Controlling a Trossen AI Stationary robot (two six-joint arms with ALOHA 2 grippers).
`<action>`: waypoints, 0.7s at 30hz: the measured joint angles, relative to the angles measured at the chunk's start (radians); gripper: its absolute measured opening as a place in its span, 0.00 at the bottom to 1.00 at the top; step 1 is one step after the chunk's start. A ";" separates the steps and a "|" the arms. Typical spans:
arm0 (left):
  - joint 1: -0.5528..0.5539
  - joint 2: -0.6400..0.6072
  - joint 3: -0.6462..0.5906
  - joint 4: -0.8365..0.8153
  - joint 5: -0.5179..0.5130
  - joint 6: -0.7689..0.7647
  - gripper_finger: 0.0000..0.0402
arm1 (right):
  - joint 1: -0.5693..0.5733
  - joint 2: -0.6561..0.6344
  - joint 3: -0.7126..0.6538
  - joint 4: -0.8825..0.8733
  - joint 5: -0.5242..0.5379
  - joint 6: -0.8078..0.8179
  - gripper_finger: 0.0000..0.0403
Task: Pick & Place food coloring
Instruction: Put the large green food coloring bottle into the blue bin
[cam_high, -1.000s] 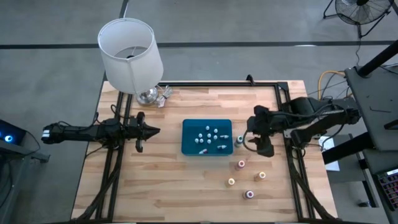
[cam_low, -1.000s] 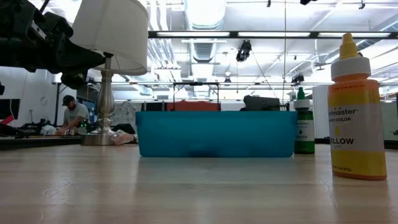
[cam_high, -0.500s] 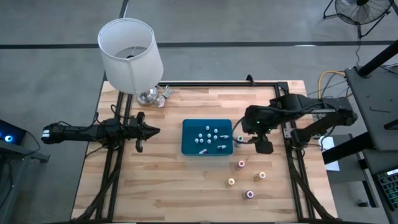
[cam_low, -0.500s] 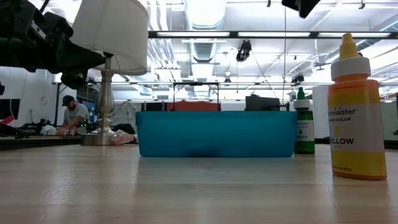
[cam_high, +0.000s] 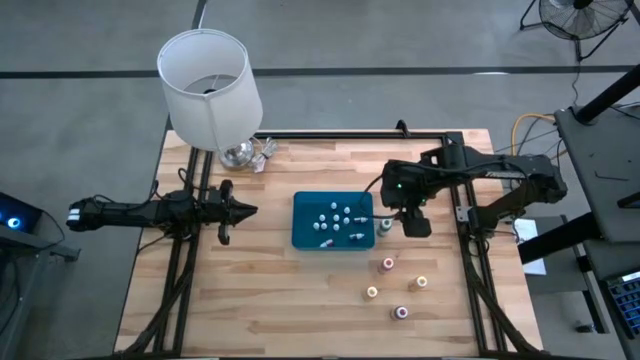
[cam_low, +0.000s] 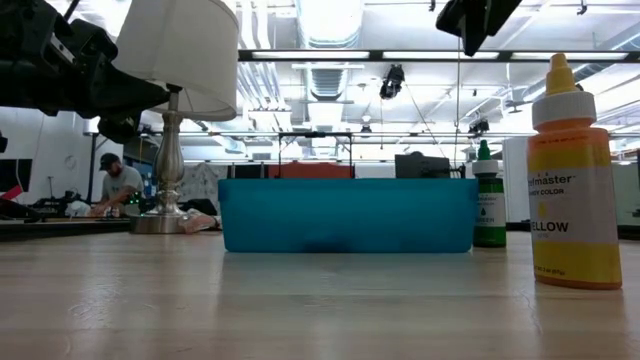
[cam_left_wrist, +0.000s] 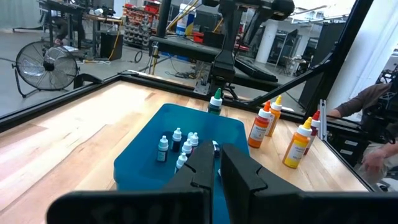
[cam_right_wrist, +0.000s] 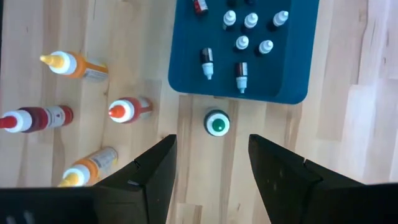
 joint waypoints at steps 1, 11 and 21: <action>0.000 0.000 0.000 0.000 0.000 0.000 0.00 | -0.004 0.000 -0.002 -0.004 0.000 -0.002 0.48; 0.000 0.000 0.000 0.000 0.000 0.000 0.00 | -0.038 0.000 -0.092 0.009 0.000 -0.072 0.48; 0.000 0.000 0.000 0.000 0.000 0.000 0.00 | -0.050 -0.002 -0.224 0.119 0.000 -0.121 0.48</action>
